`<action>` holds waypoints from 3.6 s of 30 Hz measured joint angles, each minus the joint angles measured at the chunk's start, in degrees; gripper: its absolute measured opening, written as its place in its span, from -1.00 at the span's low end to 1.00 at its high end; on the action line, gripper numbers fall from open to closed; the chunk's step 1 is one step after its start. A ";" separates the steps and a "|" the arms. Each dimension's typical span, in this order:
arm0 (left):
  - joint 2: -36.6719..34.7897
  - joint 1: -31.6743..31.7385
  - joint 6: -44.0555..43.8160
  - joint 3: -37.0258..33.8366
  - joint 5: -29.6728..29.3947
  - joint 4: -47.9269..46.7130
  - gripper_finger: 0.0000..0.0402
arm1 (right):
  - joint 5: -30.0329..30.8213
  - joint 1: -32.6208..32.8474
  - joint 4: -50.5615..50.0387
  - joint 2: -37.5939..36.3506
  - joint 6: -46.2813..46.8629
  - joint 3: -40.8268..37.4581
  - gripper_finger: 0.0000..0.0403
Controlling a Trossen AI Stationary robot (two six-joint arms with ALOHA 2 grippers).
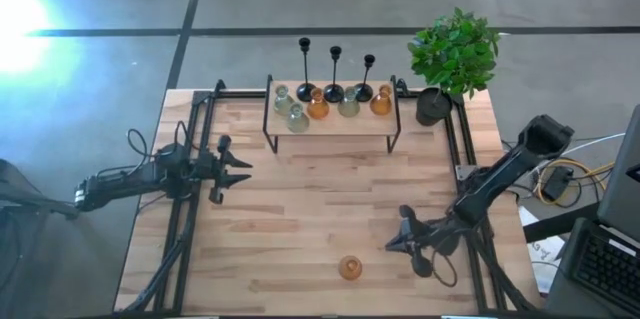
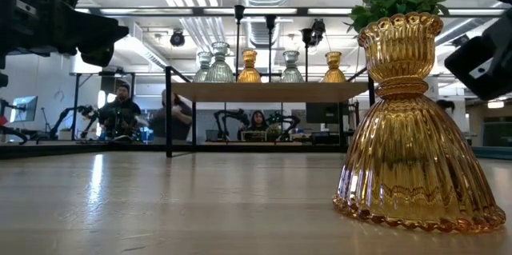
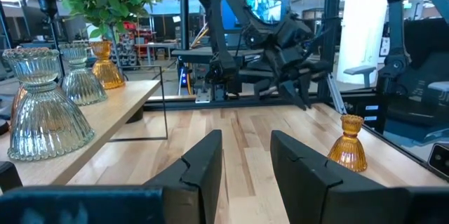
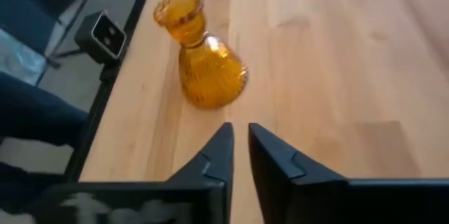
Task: Pick & Place candle stick holders
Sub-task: Put the yellow candle holder on the shelf
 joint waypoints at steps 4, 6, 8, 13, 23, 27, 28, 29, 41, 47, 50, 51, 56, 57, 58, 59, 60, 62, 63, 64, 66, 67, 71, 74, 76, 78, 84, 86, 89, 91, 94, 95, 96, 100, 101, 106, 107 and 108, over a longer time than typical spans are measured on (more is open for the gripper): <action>0.00 0.00 0.00 0.00 0.00 0.00 -0.37 | -1.13 -0.25 0.65 5.37 -0.05 2.98 -0.54; 0.00 0.00 0.00 0.00 0.00 0.00 -0.37 | -1.10 -0.25 0.72 7.87 -0.16 4.14 -0.40; 0.00 0.00 0.00 0.00 0.00 0.00 -0.37 | -0.82 -0.31 0.83 9.99 -0.18 5.08 -0.26; 0.00 0.00 0.00 0.00 0.00 0.00 -0.37 | -0.65 -1.39 8.07 14.96 -1.28 6.71 -0.01; 0.23 0.00 0.00 0.00 -0.02 0.00 -0.37 | -0.68 -4.24 14.05 21.64 -7.09 10.76 0.13; 0.36 0.00 0.00 0.00 -0.02 0.00 -0.37 | -1.15 -5.11 14.54 22.90 -9.18 12.40 0.12; 0.40 0.01 0.00 0.00 -0.02 0.00 -0.37 | -1.74 -5.30 14.55 23.22 -10.28 12.92 0.11; 0.39 0.01 0.00 0.01 -0.01 0.00 -0.37 | -2.57 -5.45 14.62 23.44 -11.06 13.40 0.11; 1.12 0.01 0.00 0.00 -0.02 -0.01 -0.37 | -5.35 -6.06 19.33 29.09 -11.60 17.42 0.11; 1.14 0.00 0.00 0.00 0.00 0.00 -0.37 | -5.15 -6.67 21.13 31.21 -11.54 18.79 0.07; 1.20 0.00 0.00 0.02 -0.02 0.00 -0.37 | -5.17 -7.27 21.44 31.87 -11.56 19.34 -0.03; 1.27 0.00 0.00 0.01 -0.02 -0.02 -0.37 | -5.12 -7.42 21.29 31.87 -11.59 19.34 -0.08; 1.42 0.00 0.00 0.01 -0.02 0.00 -0.37 | -4.95 -8.45 21.62 31.94 -11.58 19.62 -0.39; 1.42 0.00 0.00 0.00 -0.02 0.00 -0.37 | -4.91 -8.70 21.60 31.94 -11.41 19.70 -0.39; 1.42 0.00 0.00 0.00 -0.02 -0.02 -0.37 | -4.90 -8.93 21.41 31.81 -11.13 19.81 -0.39; 1.42 0.01 0.00 0.00 -0.02 -0.01 -0.37 | -4.69 -9.15 21.15 31.63 -11.09 19.83 -0.39; 1.42 0.00 0.00 0.00 -0.02 0.00 -0.37 | -4.14 -9.36 21.07 31.56 -11.07 19.93 -0.39; 1.44 0.01 0.00 0.00 -0.02 -0.01 -0.37 | -2.83 -9.90 21.03 30.92 -11.00 20.27 -0.39; 1.45 0.01 0.00 0.00 -0.02 0.00 -0.37 | -1.92 -10.21 21.03 30.36 -10.72 20.34 -0.39; 1.46 0.02 0.00 0.00 -0.02 0.00 -0.37 | -1.12 -10.58 21.12 29.77 -10.25 20.60 -0.39; 1.50 0.02 0.00 0.00 -0.02 0.00 -0.37 | 0.71 -11.39 21.19 28.30 -9.03 20.90 -0.39; 1.53 0.00 0.00 0.00 -0.02 0.00 -0.37 | 1.57 -11.99 20.90 27.33 -8.43 20.90 -0.39; 1.55 0.00 0.00 0.00 -0.02 0.00 -0.37 | 5.01 -15.24 15.58 21.71 -5.99 21.63 -0.39; 1.56 0.00 0.00 0.00 -0.02 0.00 -0.37 | 9.59 -18.20 7.39 16.94 -5.97 22.20 -0.39; 1.57 0.02 0.00 0.00 0.00 0.00 -0.37 | 13.55 -20.40 2.57 13.59 -6.00 22.09 -0.39; 1.61 0.02 0.00 0.00 -0.04 0.00 -0.37 | 18.03 -22.77 -2.16 10.27 -6.00 22.08 -0.39; 1.64 0.02 0.00 0.00 -0.02 0.00 -0.37 | 23.43 -31.15 -7.68 3.78 -6.04 21.90 -0.39; 1.68 0.00 0.00 0.00 -0.02 0.00 -0.37 | 23.49 -33.97 -7.72 2.74 -6.04 21.84 -0.39; 1.68 0.01 0.00 0.00 -0.02 0.00 -0.37 | 23.51 -37.58 -8.52 1.52 -6.46 21.79 -0.39; 1.73 0.00 0.00 0.00 -0.02 0.00 -0.37 | 23.57 -39.45 -9.01 0.61 -6.74 21.77 -0.39; 1.73 0.02 0.00 0.00 -0.02 0.00 -0.37 | 23.60 -41.68 -10.79 -0.86 -6.76 21.77 -0.39; 1.73 0.00 0.00 0.00 -0.02 0.00 -0.37 | 23.58 -42.28 -11.67 -1.28 -6.74 21.77 -0.39; 1.73 0.00 0.00 0.00 -0.03 0.00 -0.37 | 23.55 -42.80 -12.69 -1.65 -6.68 21.76 -0.39; 1.75 0.01 0.00 0.00 -0.02 0.00 -0.37 | 23.41 -44.34 -14.13 -2.74 -6.88 21.75 -0.39; 1.75 0.00 0.00 0.00 -0.02 0.00 -0.37 | 23.40 -44.70 -14.30 -2.84 -7.40 21.75 -0.39; 1.75 0.01 0.00 0.00 -0.02 0.00 -0.37 | 19.96 -47.53 -14.74 -2.54 -9.07 21.75 -0.39; 1.75 0.01 0.00 0.00 -0.02 0.00 -0.37 | 19.15 -48.14 -14.70 -2.33 -9.39 21.77 -0.39; 1.75 0.02 0.00 0.00 -0.02 0.00 -0.37 | 18.71 -48.69 -14.82 -2.00 -9.69 21.77 -0.39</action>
